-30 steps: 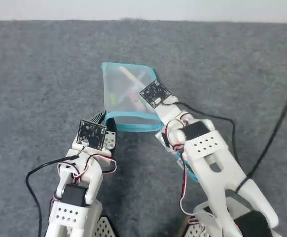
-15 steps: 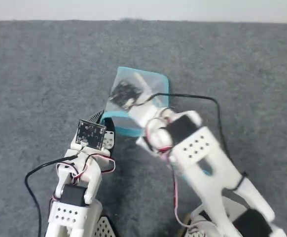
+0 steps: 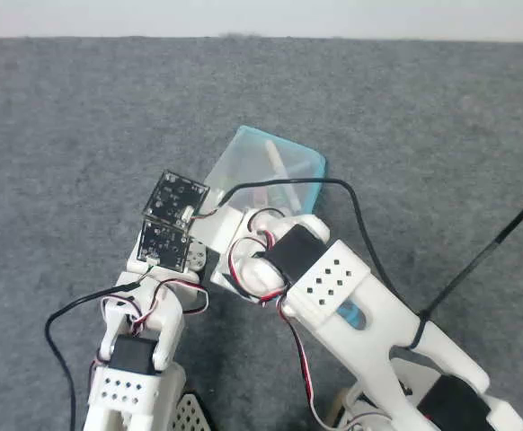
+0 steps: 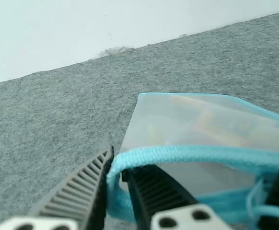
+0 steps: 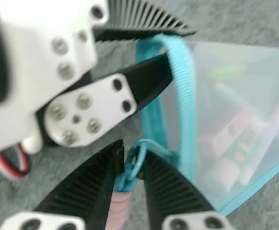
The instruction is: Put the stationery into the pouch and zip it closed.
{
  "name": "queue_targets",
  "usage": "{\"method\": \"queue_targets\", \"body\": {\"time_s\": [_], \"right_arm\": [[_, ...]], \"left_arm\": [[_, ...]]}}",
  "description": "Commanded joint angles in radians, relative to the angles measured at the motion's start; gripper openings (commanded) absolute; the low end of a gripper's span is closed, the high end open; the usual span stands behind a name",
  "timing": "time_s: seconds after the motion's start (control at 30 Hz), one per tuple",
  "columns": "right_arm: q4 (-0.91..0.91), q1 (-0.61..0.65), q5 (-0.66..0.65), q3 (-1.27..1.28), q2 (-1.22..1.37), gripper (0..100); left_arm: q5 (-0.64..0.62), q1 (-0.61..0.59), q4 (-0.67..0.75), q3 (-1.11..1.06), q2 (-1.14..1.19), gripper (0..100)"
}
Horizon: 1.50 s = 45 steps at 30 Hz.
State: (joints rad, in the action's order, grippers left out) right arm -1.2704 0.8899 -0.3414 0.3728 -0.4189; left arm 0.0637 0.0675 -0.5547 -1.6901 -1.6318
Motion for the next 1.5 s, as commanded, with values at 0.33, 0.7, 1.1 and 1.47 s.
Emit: {"method": "queue_targets", "body": {"time_s": [0.33, 0.7, 1.1, 1.47], "right_arm": [[0.033, -0.185, -0.152, 0.413, -0.549, 37.4], [0.34, -0.226, -0.253, 0.594, -0.435, 37.6], [0.503, -0.223, -0.256, 0.569, -0.223, 37.5], [0.697, -0.278, -0.259, 0.568, -0.211, 29.9]], "left_arm": [[0.014, -0.006, -0.005, 0.039, -0.009, 1], [0.014, -0.006, -0.006, 0.039, -0.009, 1], [0.011, -0.005, -0.026, 0.048, -0.009, 1], [0.011, -0.005, -0.026, 0.048, -0.009, 1]]}}
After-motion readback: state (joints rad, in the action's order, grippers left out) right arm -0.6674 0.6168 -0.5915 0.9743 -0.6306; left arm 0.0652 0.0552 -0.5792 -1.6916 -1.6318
